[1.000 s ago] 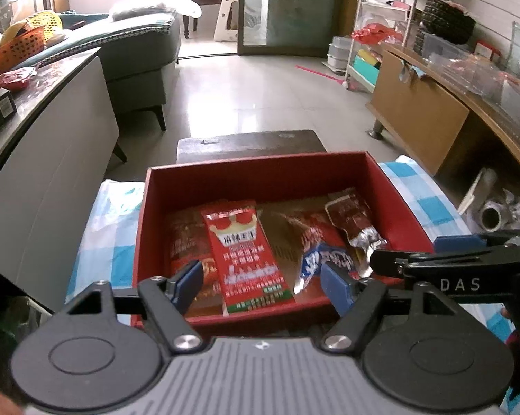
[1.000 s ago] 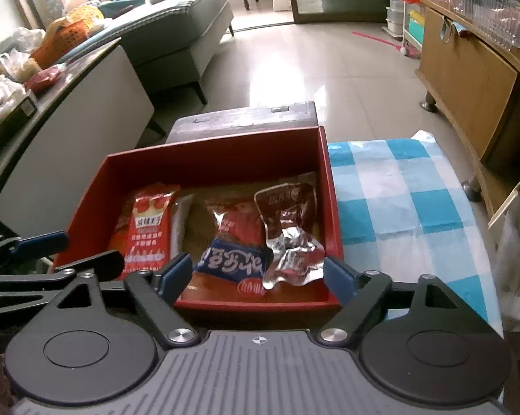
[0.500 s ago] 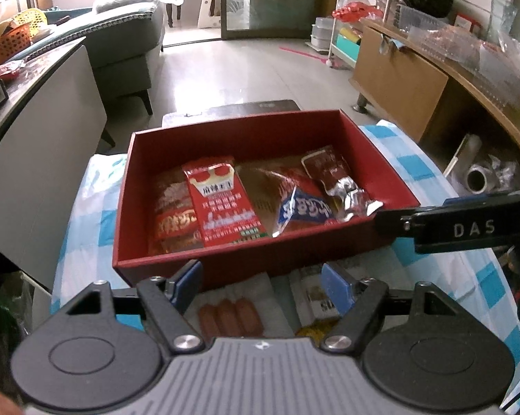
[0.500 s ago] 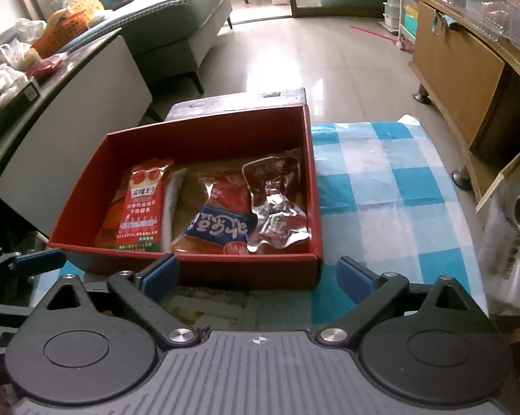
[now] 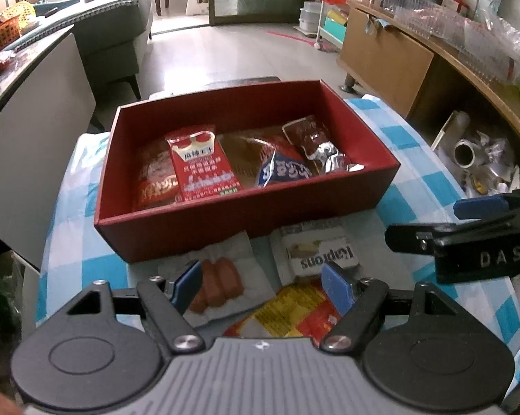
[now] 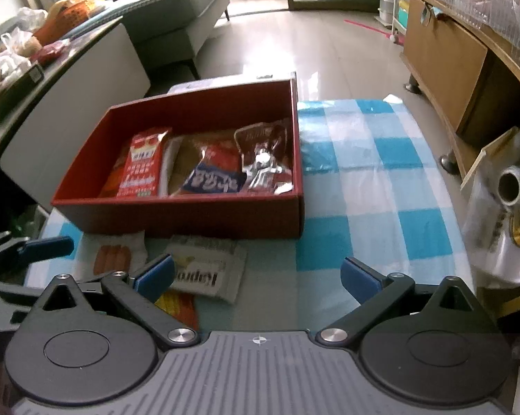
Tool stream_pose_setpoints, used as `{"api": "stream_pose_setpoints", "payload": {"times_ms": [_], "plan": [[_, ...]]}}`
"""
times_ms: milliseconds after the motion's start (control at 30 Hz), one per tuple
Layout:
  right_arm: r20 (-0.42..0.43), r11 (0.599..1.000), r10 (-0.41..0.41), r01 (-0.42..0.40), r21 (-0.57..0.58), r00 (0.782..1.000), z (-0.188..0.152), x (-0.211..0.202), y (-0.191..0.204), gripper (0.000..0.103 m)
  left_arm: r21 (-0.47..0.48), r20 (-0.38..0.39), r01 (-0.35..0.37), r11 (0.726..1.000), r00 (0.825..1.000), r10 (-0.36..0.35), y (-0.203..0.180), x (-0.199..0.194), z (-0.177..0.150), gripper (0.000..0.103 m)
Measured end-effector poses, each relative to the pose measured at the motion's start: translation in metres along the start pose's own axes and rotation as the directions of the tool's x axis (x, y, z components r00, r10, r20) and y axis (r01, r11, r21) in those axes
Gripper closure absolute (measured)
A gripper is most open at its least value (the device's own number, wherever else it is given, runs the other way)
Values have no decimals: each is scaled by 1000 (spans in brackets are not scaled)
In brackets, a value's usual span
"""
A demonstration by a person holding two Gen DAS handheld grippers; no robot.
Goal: Organize snacks
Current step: 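Grasp the red-yellow Trolli gummy bag with the left gripper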
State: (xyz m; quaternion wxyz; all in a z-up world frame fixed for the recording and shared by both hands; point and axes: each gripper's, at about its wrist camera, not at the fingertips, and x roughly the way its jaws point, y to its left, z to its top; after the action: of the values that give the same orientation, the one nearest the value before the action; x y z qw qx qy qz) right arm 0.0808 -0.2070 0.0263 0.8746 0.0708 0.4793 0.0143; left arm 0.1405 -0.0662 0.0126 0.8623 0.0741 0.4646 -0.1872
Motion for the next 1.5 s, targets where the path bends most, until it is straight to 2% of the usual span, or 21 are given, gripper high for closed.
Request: {"api": "stream_pose_setpoints", "payload": {"times_ms": [200,333,467,533,633,800,933,1133,1267,1333,1467,1500], "plan": [[-14,1000,7,-7,-13,1000,-12,-7,0,0,5,-48,31,1000,998,-30,-3,6,-9,33],[-5,999,34,-34,13,999,-18,-19,-9,0,57,-83,103,993,992,-98,-14,11,-14,33],[-6,998,59,-59,39,998,-26,-26,-20,0,146,-93,165,975,984,-152,-26,20,-16,33],[-18,997,67,-66,48,998,-31,-25,-25,0,157,-97,176,972,982,-162,-28,29,-15,33],[-34,996,67,-65,61,997,-33,-21,-30,0,123,-137,191,974,975,-174,-26,46,-16,33],[-47,996,57,-54,68,997,-33,-16,-35,0,147,-159,193,970,973,-170,-31,34,-30,33],[-70,998,54,-51,45,996,-38,-13,-33,0,123,-172,173,977,973,-151,-32,22,-47,33],[-102,1000,17,-18,-7,995,-48,-8,-30,0,22,-173,150,989,974,-144,-24,12,-56,32],[-135,999,-2,-4,-39,991,-53,1,-30,0,8,-202,88,996,976,-85,-27,24,-57,32],[-152,999,-16,8,-48,988,-56,6,-32,0,22,-202,63,998,978,-57,-33,28,-56,32],[-173,997,-40,29,-67,984,-61,15,-39,0,109,-176,-1,994,984,21,-50,33,-58,32],[-182,997,-50,38,-67,982,-62,18,-42,0,130,-162,-12,991,986,33,-54,33,-60,29]]}}
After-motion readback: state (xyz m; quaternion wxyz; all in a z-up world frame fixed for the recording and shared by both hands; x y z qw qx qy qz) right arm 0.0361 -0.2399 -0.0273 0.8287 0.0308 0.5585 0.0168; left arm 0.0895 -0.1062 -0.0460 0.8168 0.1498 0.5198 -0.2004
